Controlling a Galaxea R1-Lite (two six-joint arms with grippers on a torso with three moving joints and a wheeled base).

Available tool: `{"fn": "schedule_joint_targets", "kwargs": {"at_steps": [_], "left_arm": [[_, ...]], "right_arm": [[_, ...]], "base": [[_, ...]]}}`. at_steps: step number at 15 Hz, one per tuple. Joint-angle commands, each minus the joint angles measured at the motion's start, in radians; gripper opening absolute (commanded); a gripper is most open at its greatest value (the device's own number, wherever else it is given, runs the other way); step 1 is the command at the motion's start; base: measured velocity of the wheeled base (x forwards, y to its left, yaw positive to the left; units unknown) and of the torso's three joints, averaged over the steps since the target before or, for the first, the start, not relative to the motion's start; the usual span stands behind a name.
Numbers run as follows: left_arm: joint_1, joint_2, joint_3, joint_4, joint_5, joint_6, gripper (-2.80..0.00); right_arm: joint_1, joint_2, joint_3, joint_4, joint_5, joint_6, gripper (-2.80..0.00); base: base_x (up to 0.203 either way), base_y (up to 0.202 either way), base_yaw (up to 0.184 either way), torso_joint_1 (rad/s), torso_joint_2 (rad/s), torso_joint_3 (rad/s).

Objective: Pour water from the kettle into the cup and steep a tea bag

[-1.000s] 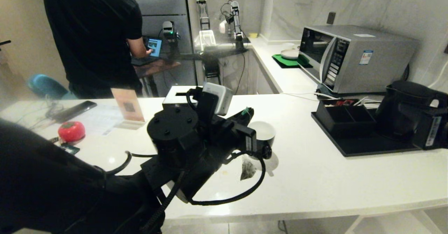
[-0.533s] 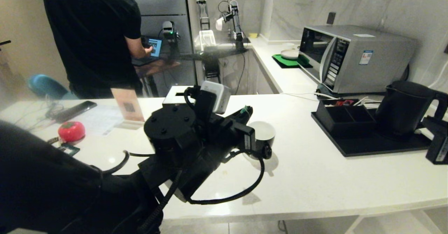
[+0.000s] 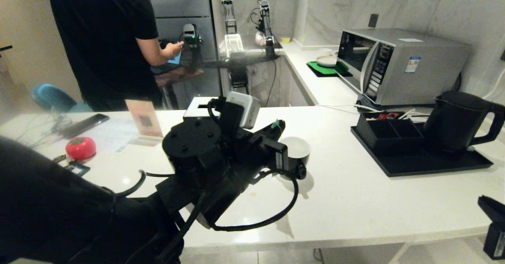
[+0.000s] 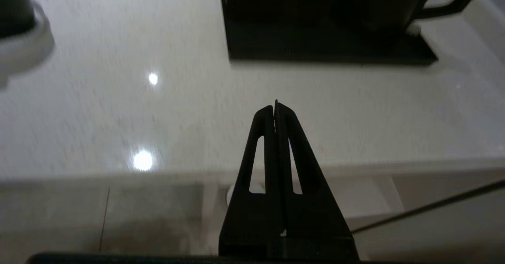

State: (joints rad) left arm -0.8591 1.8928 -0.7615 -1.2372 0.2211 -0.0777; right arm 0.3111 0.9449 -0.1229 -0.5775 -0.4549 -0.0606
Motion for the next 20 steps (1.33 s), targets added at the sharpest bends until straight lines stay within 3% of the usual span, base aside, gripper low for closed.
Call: {"fn": "schedule_joint_targets", "kwargs": {"at_steps": [1, 3, 5, 11, 13, 20], "left_arm": [[0.0, 0.005, 0.001, -0.007, 0.001, -0.001, -2.8], [0.0, 0.006, 0.001, -0.007, 0.001, -0.001, -2.8], [0.0, 0.009, -0.001, -0.007, 0.001, -0.001, -2.8], [0.003, 0.011, -0.002, -0.007, 0.001, -0.001, -2.8], [0.003, 0.012, -0.004, -0.007, 0.003, -0.001, -2.8], [0.005, 0.012, -0.001, -0.007, 0.015, -0.005, -2.8]], "right_arm": [[0.004, -0.063, 0.068, -0.001, -0.001, 0.001, -2.8], [0.012, -0.121, 0.117, 0.016, 0.018, 0.003, -2.8], [0.015, -0.201, 0.122, 0.087, 0.144, 0.007, -2.8], [0.016, -0.643, 0.106, 0.524, 0.356, -0.017, -2.8], [0.017, -0.672, 0.102, 0.632, 0.424, 0.004, -2.8], [0.018, -0.667, 0.102, 0.639, 0.433, 0.038, -2.8]], "base": [[0.0, 0.0, 0.0, 0.0, 0.0, 0.0], [0.0, 0.0, 0.0, 0.0, 0.0, 0.0], [0.0, 0.0, 0.0, 0.0, 0.0, 0.0], [0.0, 0.0, 0.0, 0.0, 0.0, 0.0], [0.0, 0.0, 0.0, 0.0, 0.0, 0.0], [0.0, 0.0, 0.0, 0.0, 0.0, 0.0]]}}
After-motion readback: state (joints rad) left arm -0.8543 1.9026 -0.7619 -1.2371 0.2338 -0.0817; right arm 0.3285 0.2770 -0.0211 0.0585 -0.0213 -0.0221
